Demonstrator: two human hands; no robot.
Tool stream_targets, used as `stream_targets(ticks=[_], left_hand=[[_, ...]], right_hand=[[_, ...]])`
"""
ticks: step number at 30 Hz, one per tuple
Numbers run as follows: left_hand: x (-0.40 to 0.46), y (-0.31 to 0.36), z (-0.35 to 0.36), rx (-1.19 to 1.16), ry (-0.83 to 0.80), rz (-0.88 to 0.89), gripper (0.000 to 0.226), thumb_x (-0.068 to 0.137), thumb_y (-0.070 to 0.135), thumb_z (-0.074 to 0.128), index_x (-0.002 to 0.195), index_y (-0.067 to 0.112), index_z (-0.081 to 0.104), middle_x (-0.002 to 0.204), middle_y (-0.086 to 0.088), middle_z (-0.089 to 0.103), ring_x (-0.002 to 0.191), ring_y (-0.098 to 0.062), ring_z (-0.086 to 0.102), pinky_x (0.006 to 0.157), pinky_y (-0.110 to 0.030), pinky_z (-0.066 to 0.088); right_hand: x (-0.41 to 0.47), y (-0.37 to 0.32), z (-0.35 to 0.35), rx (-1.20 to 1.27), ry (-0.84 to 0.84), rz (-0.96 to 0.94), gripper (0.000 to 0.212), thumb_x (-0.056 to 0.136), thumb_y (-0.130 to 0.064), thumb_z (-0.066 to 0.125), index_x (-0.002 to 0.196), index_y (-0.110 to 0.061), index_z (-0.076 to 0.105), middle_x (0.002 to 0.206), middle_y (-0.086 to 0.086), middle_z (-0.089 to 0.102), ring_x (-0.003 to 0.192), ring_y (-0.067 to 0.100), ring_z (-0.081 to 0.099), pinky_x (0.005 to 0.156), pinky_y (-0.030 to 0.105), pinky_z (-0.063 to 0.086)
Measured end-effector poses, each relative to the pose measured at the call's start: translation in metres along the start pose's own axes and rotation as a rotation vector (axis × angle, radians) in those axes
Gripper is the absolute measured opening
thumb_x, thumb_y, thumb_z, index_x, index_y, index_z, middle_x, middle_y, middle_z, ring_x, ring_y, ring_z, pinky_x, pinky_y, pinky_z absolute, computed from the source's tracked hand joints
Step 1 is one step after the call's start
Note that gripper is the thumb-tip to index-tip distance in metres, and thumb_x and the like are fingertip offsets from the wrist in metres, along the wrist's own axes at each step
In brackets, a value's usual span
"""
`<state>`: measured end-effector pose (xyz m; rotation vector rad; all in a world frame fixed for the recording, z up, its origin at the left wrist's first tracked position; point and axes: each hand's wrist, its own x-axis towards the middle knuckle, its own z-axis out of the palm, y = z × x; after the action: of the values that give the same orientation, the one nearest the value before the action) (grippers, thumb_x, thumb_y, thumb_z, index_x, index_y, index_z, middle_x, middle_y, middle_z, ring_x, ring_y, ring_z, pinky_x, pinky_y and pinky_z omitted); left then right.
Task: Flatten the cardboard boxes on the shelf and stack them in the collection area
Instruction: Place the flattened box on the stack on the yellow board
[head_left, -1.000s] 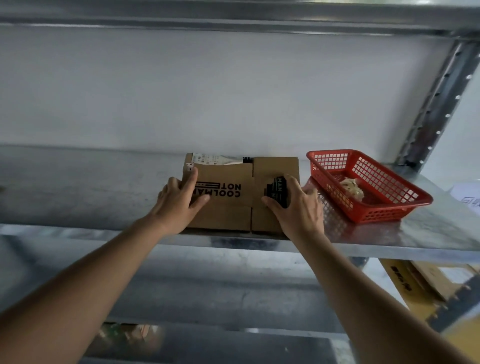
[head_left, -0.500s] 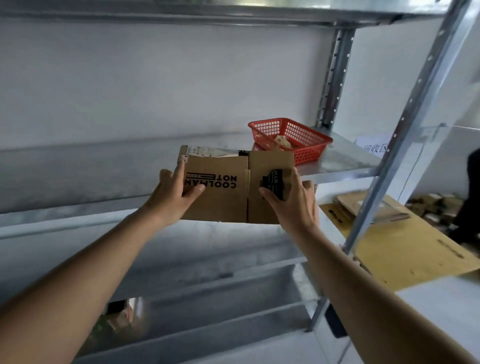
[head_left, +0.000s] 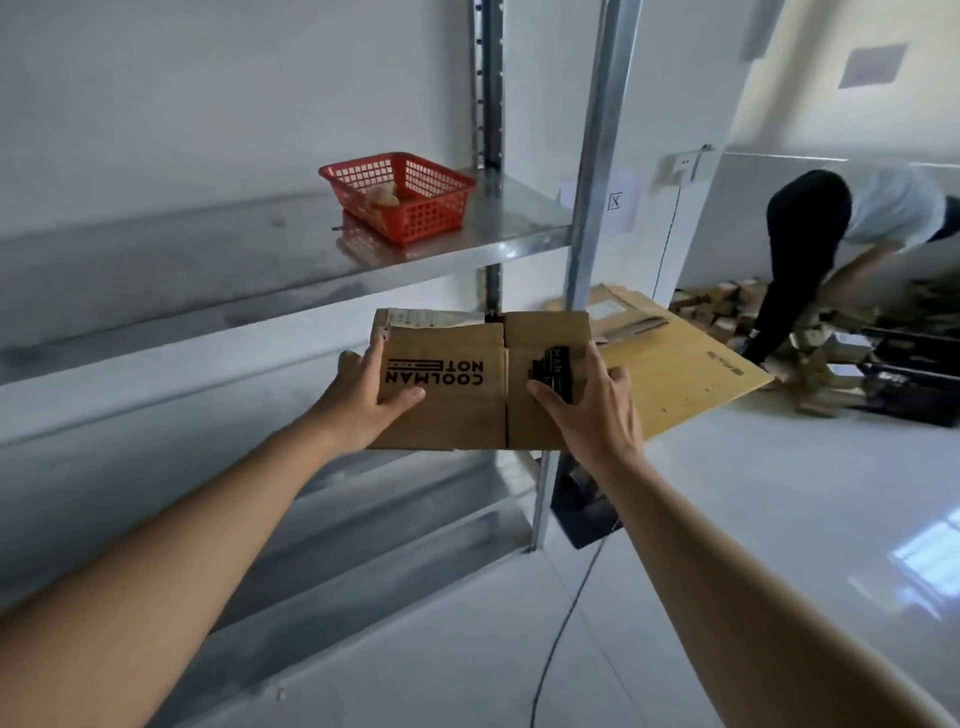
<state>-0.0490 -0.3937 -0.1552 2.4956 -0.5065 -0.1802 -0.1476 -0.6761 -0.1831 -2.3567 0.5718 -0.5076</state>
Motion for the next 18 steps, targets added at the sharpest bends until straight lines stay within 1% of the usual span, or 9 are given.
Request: stream_targets(ticks=[2,5,8,10,12,13,15,18], left_hand=[[0.013,0.028,0.031,-0.008,-0.033,0.003,0.099,0.093,0.069,0.056,0.161,0.044,-0.011,0.131,-0.007,0.034,0.127,-0.03,0.046,0.108,-0.043,0.042],[0.034,0.07,0.078,-0.037,-0.086,-0.02,0.104,0.092,0.065,0.062,0.163,0.04,-0.009,0.134,-0.007,0.033,0.132,-0.03,0.044,0.113,-0.043,0.039],[0.055,0.114,0.124,-0.056,-0.13,-0.031,0.107,0.091,0.064,0.065,0.164,0.038,-0.008,0.136,-0.007,0.033,0.134,-0.03,0.043,0.117,-0.046,0.037],[0.069,0.139,0.152,-0.051,-0.15,-0.053,0.107,0.091,0.064,0.065,0.164,0.038,-0.01,0.137,-0.008,0.032,0.134,-0.032,0.043,0.116,-0.048,0.038],[0.084,0.16,0.177,-0.023,-0.161,-0.072,0.11,0.091,0.065,0.064,0.163,0.036,-0.013,0.142,-0.009,0.029,0.137,-0.033,0.04,0.116,-0.05,0.037],[0.092,0.17,0.188,-0.006,-0.165,-0.083,0.112,0.09,0.066,0.064,0.163,0.035,-0.015,0.143,-0.008,0.028,0.138,-0.033,0.038,0.116,-0.049,0.036],[0.11,0.187,0.207,0.026,-0.168,-0.102,0.114,0.09,0.069,0.062,0.163,0.033,-0.017,0.146,-0.008,0.025,0.139,-0.033,0.038,0.115,-0.048,0.037],[0.14,0.209,0.234,0.043,-0.176,-0.108,0.116,0.088,0.072,0.061,0.162,0.033,-0.02,0.15,-0.01,0.022,0.141,-0.034,0.037,0.115,-0.048,0.038]], right_hand=[[0.012,0.038,-0.016,-0.004,-0.006,0.024,0.098,0.08,-0.077,0.066,0.158,-0.034,0.024,0.113,0.003,0.043,0.089,0.019,0.051,0.056,0.024,0.034],[0.035,0.096,-0.043,0.006,-0.033,0.047,0.093,0.083,-0.076,0.062,0.156,-0.037,0.02,0.112,0.0,0.04,0.091,0.02,0.051,0.066,0.031,0.042],[0.06,0.15,-0.071,0.002,-0.071,0.062,0.095,0.083,-0.078,0.061,0.157,-0.038,0.016,0.115,-0.001,0.037,0.095,0.021,0.051,0.072,0.034,0.042],[0.074,0.181,-0.087,0.0,-0.127,0.081,0.104,0.078,-0.079,0.065,0.157,-0.039,0.012,0.117,-0.002,0.035,0.099,0.021,0.05,0.074,0.035,0.044],[0.085,0.208,-0.099,-0.009,-0.178,0.085,0.111,0.074,-0.079,0.07,0.158,-0.038,0.01,0.12,-0.002,0.035,0.105,0.022,0.052,0.076,0.037,0.049],[0.092,0.22,-0.105,-0.012,-0.195,0.095,0.113,0.074,-0.078,0.071,0.159,-0.037,0.009,0.123,0.0,0.035,0.108,0.025,0.053,0.081,0.039,0.052],[0.109,0.241,-0.113,-0.014,-0.208,0.123,0.115,0.075,-0.075,0.072,0.16,-0.036,0.005,0.129,0.003,0.036,0.114,0.029,0.054,0.088,0.043,0.052],[0.14,0.267,-0.124,-0.016,-0.198,0.149,0.113,0.076,-0.073,0.073,0.16,-0.037,0.006,0.136,0.004,0.036,0.119,0.032,0.054,0.091,0.047,0.052]])
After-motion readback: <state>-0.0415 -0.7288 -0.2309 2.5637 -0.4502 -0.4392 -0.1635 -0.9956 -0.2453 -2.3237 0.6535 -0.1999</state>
